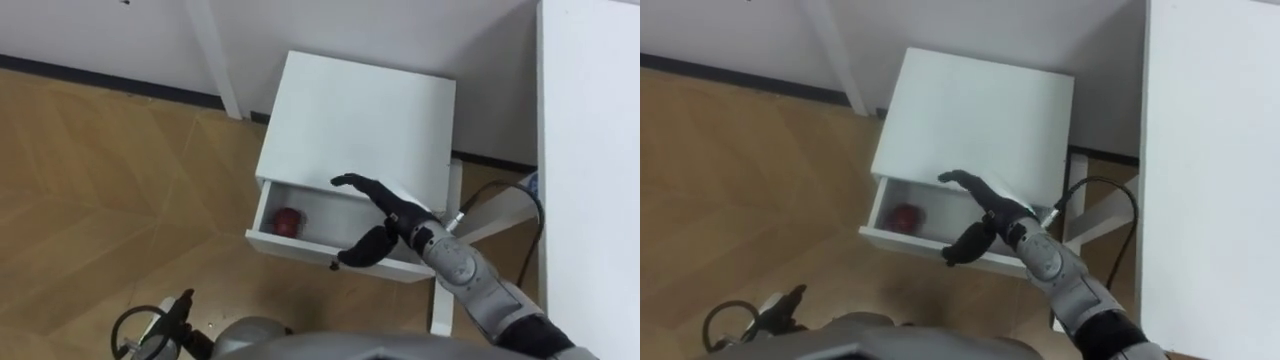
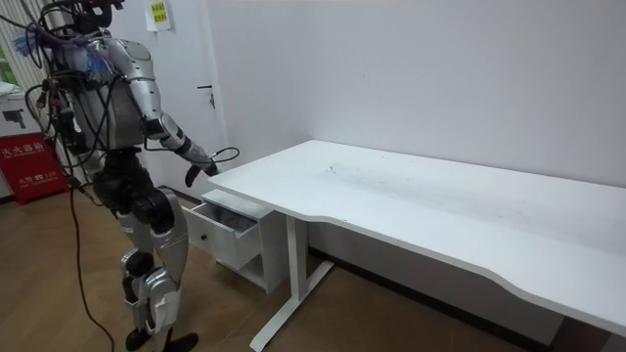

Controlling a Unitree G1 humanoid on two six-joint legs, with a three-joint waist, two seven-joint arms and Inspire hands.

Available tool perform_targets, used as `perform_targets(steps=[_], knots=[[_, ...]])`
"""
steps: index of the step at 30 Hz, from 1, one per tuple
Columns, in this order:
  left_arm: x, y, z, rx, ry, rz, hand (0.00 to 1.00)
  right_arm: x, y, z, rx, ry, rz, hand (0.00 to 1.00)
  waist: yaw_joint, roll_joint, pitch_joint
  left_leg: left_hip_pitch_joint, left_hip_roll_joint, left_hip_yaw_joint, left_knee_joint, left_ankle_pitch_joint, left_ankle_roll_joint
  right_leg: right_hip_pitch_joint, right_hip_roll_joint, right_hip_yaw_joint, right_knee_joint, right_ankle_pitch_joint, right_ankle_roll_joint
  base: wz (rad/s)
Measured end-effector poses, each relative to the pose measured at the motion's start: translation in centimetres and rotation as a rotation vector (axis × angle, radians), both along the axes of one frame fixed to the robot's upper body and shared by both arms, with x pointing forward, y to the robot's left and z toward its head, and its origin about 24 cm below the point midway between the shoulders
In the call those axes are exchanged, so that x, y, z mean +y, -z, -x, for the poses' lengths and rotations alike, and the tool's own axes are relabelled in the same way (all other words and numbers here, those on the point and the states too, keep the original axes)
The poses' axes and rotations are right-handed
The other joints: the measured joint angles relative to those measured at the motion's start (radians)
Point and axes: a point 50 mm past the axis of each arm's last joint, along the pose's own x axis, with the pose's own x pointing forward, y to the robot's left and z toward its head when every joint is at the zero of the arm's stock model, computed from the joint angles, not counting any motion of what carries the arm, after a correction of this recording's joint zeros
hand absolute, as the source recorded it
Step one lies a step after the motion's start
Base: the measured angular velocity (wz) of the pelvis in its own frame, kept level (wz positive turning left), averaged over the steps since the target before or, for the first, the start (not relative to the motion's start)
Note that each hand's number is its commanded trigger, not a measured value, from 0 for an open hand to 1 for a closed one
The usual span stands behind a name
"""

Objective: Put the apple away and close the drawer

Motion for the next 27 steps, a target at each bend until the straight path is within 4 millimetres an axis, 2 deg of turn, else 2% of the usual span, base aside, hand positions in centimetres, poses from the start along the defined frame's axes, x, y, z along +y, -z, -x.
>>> perform_targets(steps=[5,8,9,10,11,12,13,14,15,16,17,18,19,20,21,22,23,24,25,26,27], knots=[[0.3,0.0,0.8,0.008,-0.038,-0.003,0.00,-2.1,1.2,1.2,0.038,0.126,0.016,0.00,-0.019,0.006,-0.0018,0.005,0.000,0.012,0.001,0.000,0.001,0.004,-0.001,0.013,0.002,0.000,0.000,-0.04],[0.6,0.1,1.2,0.007,-0.064,-0.025,0.00,-4.5,2.4,2.6,0.095,0.280,0.021,0.00,-0.043,0.010,-0.0021,0.005,-0.001,0.020,0.016,-0.001,0.002,0.001,-0.006,0.010,0.023,-0.002,0.004,-0.01],[0.5,0.1,1.3,0.005,-0.068,-0.024,0.00,-5.7,2.7,3.2,0.106,0.356,0.032,0.00,-0.052,0.021,0.0013,-0.002,-0.004,0.050,0.033,-0.008,0.012,-0.023,-0.015,0.006,0.086,-0.011,0.019,-0.03],[0.5,0.1,1.5,0.009,-0.073,-0.023,0.00,-6.3,2.9,3.5,0.112,0.400,0.036,0.00,-0.061,0.028,-0.0012,-0.003,-0.002,0.071,0.038,-0.011,0.017,-0.046,-0.022,-0.005,0.143,-0.018,0.030,0.09],[0.5,0.1,1.6,0.007,-0.092,-0.022,0.00,-7.6,3.2,4.2,0.125,0.484,0.050,0.00,-0.084,0.039,-0.0074,-0.009,-0.001,0.116,0.043,-0.012,0.024,-0.132,-0.052,0.000,0.327,-0.028,0.048,0.44],[0.8,0.0,1.3,-0.004,-0.106,-0.030,0.00,-8.7,3.3,5.1,0.120,0.556,0.066,0.00,-0.112,0.039,-0.0104,-0.007,-0.016,0.129,0.051,-0.011,0.041,-0.244,-0.092,0.017,0.552,0.000,0.071,0.61],[1.0,0.0,0.9,-0.012,-0.107,-0.039,0.00,-9.0,3.3,5.4,0.114,0.584,0.073,0.00,-0.125,0.038,-0.0092,-0.004,-0.021,0.130,0.062,-0.013,0.050,-0.308,-0.110,0.038,0.664,0.050,0.079,0.54],[1.1,0.0,0.8,-0.019,-0.112,-0.048,0.00,-9.9,3.5,6.2,0.117,0.659,0.067,0.00,-0.136,0.050,-0.0120,0.000,-0.005,0.132,0.081,-0.018,0.063,-0.425,-0.113,0.090,0.839,0.243,0.091,0.07],[1.3,0.0,1.0,-0.016,-0.129,-0.056,0.00,-10.7,3.7,6.6,0.122,0.732,0.051,0.00,-0.136,0.081,-0.0078,0.005,0.021,0.154,0.104,-0.033,0.086,-0.558,-0.098,0.141,1.045,0.389,0.083,-0.18],[1.6,0.0,1.3,-0.003,-0.142,-0.062,0.00,-10.9,3.7,6.6,0.117,0.760,0.042,0.00,-0.139,0.086,-0.0055,0.005,0.025,0.156,0.117,-0.039,0.095,-0.632,-0.098,0.163,1.191,0.357,0.078,-0.34],[2.0,0.1,1.7,0.017,-0.182,-0.068,0.00,-11.7,3.5,6.5,0.101,0.815,0.020,0.00,-0.148,0.103,0.0009,-0.003,0.049,0.153,0.131,-0.045,0.101,-0.755,-0.082,0.170,1.458,0.269,0.055,-0.12],[2.3,0.0,1.7,0.028,-0.201,-0.075,0.00,-12.1,3.7,7.3,0.116,0.848,0.011,0.00,-0.153,0.134,0.0011,-0.011,0.083,0.145,0.137,-0.047,0.102,-0.842,-0.066,0.156,1.635,0.203,0.052,0.00],[2.5,0.0,1.8,0.030,-0.207,-0.081,0.00,-12.1,3.9,7.7,0.125,0.867,0.005,0.00,-0.156,0.147,0.0040,-0.014,0.095,0.144,0.139,-0.049,0.102,-0.867,-0.062,0.157,1.687,0.183,0.058,0.17],[3.1,-0.2,1.9,0.032,-0.223,-0.094,0.00,-12.4,4.4,8.6,0.157,0.902,0.006,0.00,-0.164,0.152,0.0131,-0.029,0.100,0.145,0.170,-0.065,0.091,-0.905,-0.064,0.176,1.748,0.153,0.078,0.18],[3.8,-0.4,2.0,0.039,-0.233,-0.116,0.00,-12.8,5.0,9.8,0.211,0.933,0.029,0.00,-0.168,0.119,0.0190,-0.050,0.074,0.147,0.225,-0.092,0.100,-0.909,-0.090,0.223,1.753,0.122,0.100,0.19],[4.0,-0.4,2.4,0.047,-0.239,-0.122,0.00,-13.0,5.2,10.3,0.238,0.945,0.047,0.00,-0.170,0.108,0.0168,-0.067,0.063,0.149,0.256,-0.107,0.111,-0.893,-0.105,0.239,1.724,0.111,0.101,0.18],[3.8,-0.4,3.0,0.058,-0.248,-0.118,0.00,-13.7,5.5,11.3,0.281,0.963,0.085,0.00,-0.174,0.108,0.0121,-0.090,0.056,0.149,0.298,-0.126,0.119,-0.813,-0.110,0.240,1.577,0.106,0.095,0.08],[3.7,-0.3,3.9,0.066,-0.253,-0.114,0.00,-14.1,5.7,12.3,0.313,0.982,0.109,0.00,-0.173,0.112,0.0074,-0.098,0.052,0.152,0.297,-0.130,0.122,-0.689,-0.104,0.223,1.339,0.107,0.101,0.00],[3.7,-0.3,4.3,0.071,-0.258,-0.115,0.00,-14.2,5.8,12.8,0.328,0.996,0.111,0.00,-0.173,0.110,0.0081,-0.097,0.047,0.152,0.292,-0.131,0.118,-0.620,-0.105,0.208,1.194,0.103,0.108,-0.12],[3.9,-0.4,5.1,0.079,-0.277,-0.123,0.00,-14.0,6.1,13.7,0.360,1.009,0.114,0.00,-0.169,0.091,0.0043,-0.092,0.029,0.156,0.266,-0.120,0.116,-0.475,-0.104,0.186,0.926,0.089,0.123,-0.15],[4.0,-0.5,5.4,0.078,-0.287,-0.140,0.00,-13.8,6.3,14.3,0.390,1.011,0.121,0.00,-0.161,0.073,0.0011,-0.084,0.012,0.164,0.236,-0.104,0.119,-0.348,-0.102,0.170,0.699,0.062,0.126,-0.21]])
